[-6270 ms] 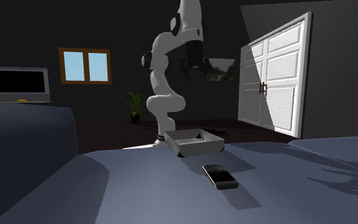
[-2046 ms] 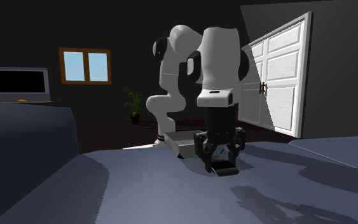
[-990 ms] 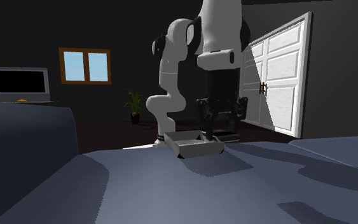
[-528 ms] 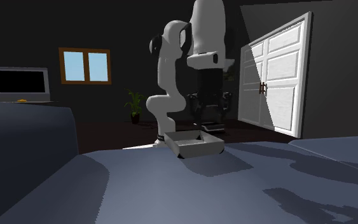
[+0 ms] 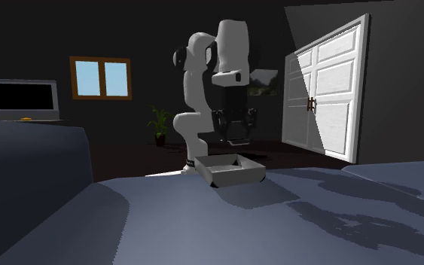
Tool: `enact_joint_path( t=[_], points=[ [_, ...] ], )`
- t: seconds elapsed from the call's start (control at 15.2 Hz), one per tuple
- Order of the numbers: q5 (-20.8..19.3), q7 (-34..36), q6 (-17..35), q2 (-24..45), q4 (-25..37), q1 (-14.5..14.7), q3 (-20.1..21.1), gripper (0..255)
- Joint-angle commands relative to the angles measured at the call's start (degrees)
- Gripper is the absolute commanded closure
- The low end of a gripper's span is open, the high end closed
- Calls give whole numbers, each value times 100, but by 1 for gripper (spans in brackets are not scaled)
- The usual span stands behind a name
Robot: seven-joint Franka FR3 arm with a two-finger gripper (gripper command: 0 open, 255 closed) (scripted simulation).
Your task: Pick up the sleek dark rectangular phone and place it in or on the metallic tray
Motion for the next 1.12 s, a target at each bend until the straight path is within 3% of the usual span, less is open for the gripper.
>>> enact_joint_path(
  t=[0.0,0.33,1.06],
  points=[
    [-27,72,-35,-500,-462,4,46,255],
    [-48,194,-244,-1541,-1290,-3,140,255],
    [-33,143,712,-1224,-1930,3,116,255]
  ],
)
